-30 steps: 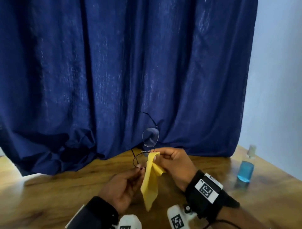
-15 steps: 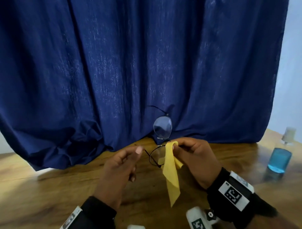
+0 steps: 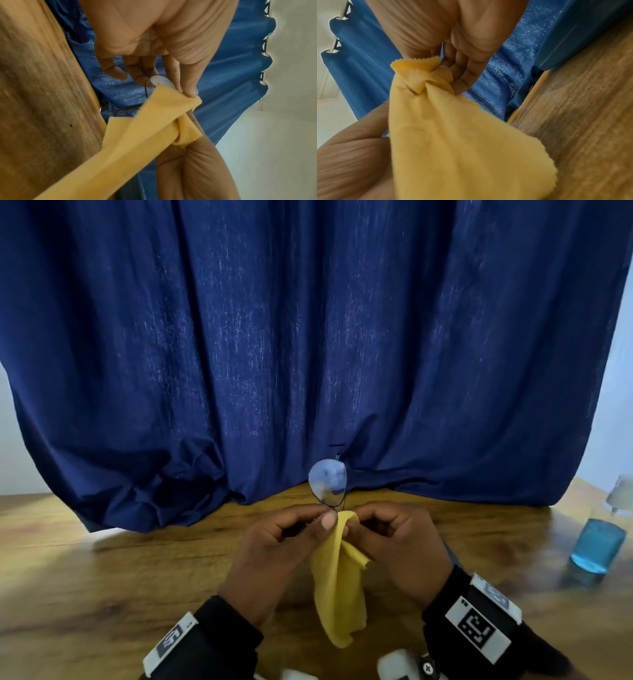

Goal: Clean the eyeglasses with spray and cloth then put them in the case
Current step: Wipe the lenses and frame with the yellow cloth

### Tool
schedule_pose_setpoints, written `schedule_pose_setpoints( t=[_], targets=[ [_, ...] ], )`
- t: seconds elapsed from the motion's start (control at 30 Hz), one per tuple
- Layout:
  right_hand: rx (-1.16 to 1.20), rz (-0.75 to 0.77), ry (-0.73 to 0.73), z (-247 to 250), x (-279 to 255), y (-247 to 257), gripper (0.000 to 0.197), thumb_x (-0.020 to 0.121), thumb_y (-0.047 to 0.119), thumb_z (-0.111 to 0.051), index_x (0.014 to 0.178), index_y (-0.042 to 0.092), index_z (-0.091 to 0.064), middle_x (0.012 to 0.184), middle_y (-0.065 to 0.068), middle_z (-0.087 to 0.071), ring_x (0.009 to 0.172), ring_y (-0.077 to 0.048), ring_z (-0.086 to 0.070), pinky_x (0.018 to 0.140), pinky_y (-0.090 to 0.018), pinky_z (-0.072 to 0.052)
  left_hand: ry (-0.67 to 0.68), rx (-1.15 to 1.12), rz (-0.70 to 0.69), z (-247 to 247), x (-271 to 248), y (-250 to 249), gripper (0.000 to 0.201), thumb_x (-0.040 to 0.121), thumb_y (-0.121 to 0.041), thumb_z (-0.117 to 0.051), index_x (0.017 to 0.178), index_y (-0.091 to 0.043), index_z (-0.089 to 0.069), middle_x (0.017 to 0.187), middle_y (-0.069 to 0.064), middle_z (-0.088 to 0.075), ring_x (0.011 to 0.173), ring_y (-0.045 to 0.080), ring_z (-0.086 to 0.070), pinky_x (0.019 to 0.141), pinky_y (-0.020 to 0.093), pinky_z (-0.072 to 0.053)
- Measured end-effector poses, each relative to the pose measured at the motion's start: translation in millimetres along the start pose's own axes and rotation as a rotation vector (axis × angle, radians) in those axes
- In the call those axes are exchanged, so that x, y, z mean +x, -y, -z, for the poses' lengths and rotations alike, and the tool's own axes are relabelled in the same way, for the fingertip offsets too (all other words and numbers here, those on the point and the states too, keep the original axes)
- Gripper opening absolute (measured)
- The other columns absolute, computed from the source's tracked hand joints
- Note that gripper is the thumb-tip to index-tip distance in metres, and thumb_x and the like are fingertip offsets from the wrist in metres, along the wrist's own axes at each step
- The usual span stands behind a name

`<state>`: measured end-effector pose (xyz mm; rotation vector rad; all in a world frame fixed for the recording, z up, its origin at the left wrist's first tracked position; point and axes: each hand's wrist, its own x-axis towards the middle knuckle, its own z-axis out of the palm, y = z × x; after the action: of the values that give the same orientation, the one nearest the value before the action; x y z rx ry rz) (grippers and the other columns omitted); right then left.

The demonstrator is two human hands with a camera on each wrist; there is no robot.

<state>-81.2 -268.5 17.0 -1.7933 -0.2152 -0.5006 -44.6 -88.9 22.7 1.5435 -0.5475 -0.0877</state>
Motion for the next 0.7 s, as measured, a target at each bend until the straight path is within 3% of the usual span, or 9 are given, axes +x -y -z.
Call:
schedule_pose_setpoints(
  t=[0.13,0.27,0.33,0.43,0.5,0.6,0.7],
  targets=[
    [-0.094,-0.013,-0.018,1,1,2,0.011,0.074,0.023,-0.085,0.076,0.016,-0.077,0.074,0.001,-0.077,0.066,-0.007,-0.069,0.059,-0.019,-0.054,-0.035,-0.111,0.073,0,2,5,0.033,0.071,-0.044,-0.075,0.093,-0.020,-0.082,0.098,0.002,-0.080,0.099,0.018,-0.072,0.091,0.036,-0.056],
    [-0.075,-0.041,-0.120,5,5,2,0.009,0.080,0.021,-0.081,0.075,0.016,-0.075,0.071,0.000,-0.075,0.060,-0.003,-0.064,0.057,-0.018,-0.050,-0.123,-0.214,0.099,1,4,9,0.033,0.074,-0.039,-0.076,0.094,-0.013,-0.081,0.092,0.005,-0.078,0.088,0.014,-0.069,0.083,0.032,-0.056],
    [0.003,-0.125,-0.225,12,11,0,0.012,0.085,0.024,-0.076,0.081,0.013,-0.076,0.075,-0.005,-0.077,0.067,-0.011,-0.067,0.066,-0.031,-0.056,-0.175,-0.198,0.065,5,4,9,0.030,0.075,-0.037,-0.075,0.094,-0.015,-0.081,0.089,0.002,-0.079,0.084,0.010,-0.070,0.075,0.021,-0.055],
    [0.397,-0.369,-0.319,24,18,0,0.014,0.091,0.023,-0.069,0.093,0.011,-0.077,0.091,-0.011,-0.077,0.090,-0.026,-0.070,0.094,-0.052,-0.057,-0.215,-0.134,0.027,6,4,9,0.017,0.079,-0.030,-0.077,0.089,-0.016,-0.081,0.093,0.004,-0.080,0.090,0.013,-0.073,0.071,0.014,-0.057],
    [0.648,-0.439,-0.336,29,20,6,0.020,0.095,0.023,-0.063,0.106,0.010,-0.073,0.105,-0.012,-0.074,0.103,-0.027,-0.067,0.098,-0.052,-0.053,-0.222,-0.114,0.008,4,3,7,0.011,0.083,-0.024,-0.077,0.084,-0.013,-0.080,0.095,0.009,-0.079,0.093,0.018,-0.072,0.070,0.010,-0.056],
    [0.742,-0.466,-0.375,32,21,14,0.026,0.094,0.023,-0.061,0.116,0.010,-0.065,0.119,-0.014,-0.072,0.113,-0.027,-0.066,0.095,-0.043,-0.052,-0.224,-0.112,-0.009,5,3,5,0.011,0.085,-0.021,-0.076,0.080,-0.012,-0.079,0.094,0.006,-0.079,0.094,0.014,-0.072,0.068,0.006,-0.052],
    [0.694,-0.532,-0.354,29,20,13,0.029,0.092,0.020,-0.064,0.118,0.007,-0.066,0.116,-0.016,-0.073,0.109,-0.029,-0.068,0.093,-0.045,-0.054,-0.226,-0.085,-0.017,7,5,5,0.010,0.084,-0.024,-0.076,0.081,-0.015,-0.080,0.093,0.002,-0.080,0.095,0.013,-0.073,0.077,0.018,-0.058]
  ],
)
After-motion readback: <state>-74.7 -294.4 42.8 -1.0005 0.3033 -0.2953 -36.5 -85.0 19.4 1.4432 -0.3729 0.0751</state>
